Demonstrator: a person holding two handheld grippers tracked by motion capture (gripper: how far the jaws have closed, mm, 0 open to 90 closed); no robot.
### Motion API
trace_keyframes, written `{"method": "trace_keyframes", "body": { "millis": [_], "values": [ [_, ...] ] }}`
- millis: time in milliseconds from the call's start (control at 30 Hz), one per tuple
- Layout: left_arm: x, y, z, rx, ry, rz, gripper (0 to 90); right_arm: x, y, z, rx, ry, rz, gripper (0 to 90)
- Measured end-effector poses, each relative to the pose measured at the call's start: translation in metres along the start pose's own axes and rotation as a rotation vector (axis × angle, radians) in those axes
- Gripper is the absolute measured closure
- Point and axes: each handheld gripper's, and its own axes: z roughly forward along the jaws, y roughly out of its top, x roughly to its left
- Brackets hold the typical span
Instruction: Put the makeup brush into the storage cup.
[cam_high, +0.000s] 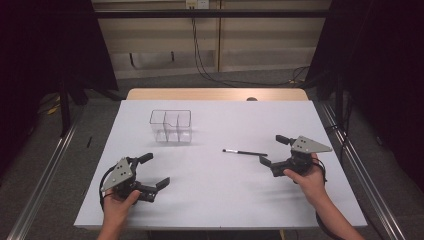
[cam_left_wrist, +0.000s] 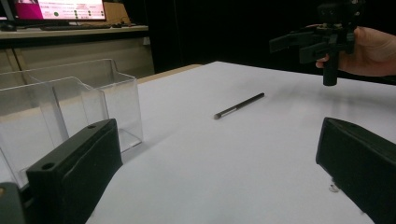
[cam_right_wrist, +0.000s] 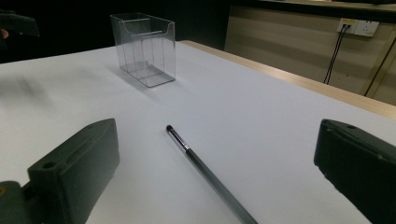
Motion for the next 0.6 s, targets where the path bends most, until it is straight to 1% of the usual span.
{"method": "trace_keyframes", "body": {
  "millis": [33, 67, 133, 167, 200, 233, 267, 333, 367, 467, 567, 600],
  "values": [
    [0.000, 0.000, 0.000, 0.000, -0.001, 0.002, 0.0, -0.001, 0.001, 0.001, 0.005, 0.002, -0.005, 0.0],
    [0.000, 0.000, 0.001, -0.003, 0.000, -0.004, 0.0, -0.001, 0.001, 0.002, 0.013, 0.004, -0.008, 0.0],
    [0.000, 0.000, 0.000, 0.005, 0.002, 0.008, 0.0, -0.003, 0.003, 0.006, 0.028, 0.009, -0.011, 0.0],
    [0.000, 0.000, 0.001, -0.003, -0.002, -0.004, 0.0, -0.004, 0.003, 0.007, 0.034, 0.008, -0.015, 0.0],
    [0.000, 0.000, 0.001, -0.003, -0.002, -0.004, 0.0, -0.004, 0.003, 0.007, 0.034, 0.008, -0.015, 0.0],
    [0.000, 0.000, 0.001, -0.003, -0.001, -0.004, 0.0, -0.005, 0.004, 0.009, 0.049, 0.010, -0.020, 0.0],
    [0.000, 0.000, 0.001, -0.001, -0.003, -0.002, 0.0, -0.005, 0.004, 0.009, 0.049, 0.010, -0.020, 0.0],
    [0.000, 0.000, 0.000, 0.001, -0.001, 0.000, 0.0, -0.006, 0.005, 0.012, 0.066, 0.015, -0.019, 0.0],
    [0.000, -0.001, 0.000, -0.006, 0.000, -0.012, 0.0, -0.007, 0.005, 0.013, 0.071, 0.019, -0.018, 0.0],
    [0.001, 0.000, 0.000, -0.002, 0.001, -0.003, 0.0, -0.009, 0.007, 0.017, 0.107, 0.025, -0.026, 0.0],
    [0.001, -0.001, 0.000, -0.002, 0.001, -0.004, 0.0, -0.013, 0.010, 0.021, 0.154, 0.039, -0.026, 0.0],
    [0.000, -0.001, 0.000, -0.005, 0.001, -0.008, 0.0, -0.013, 0.011, 0.022, 0.161, 0.041, -0.025, 0.0]
  ]
}}
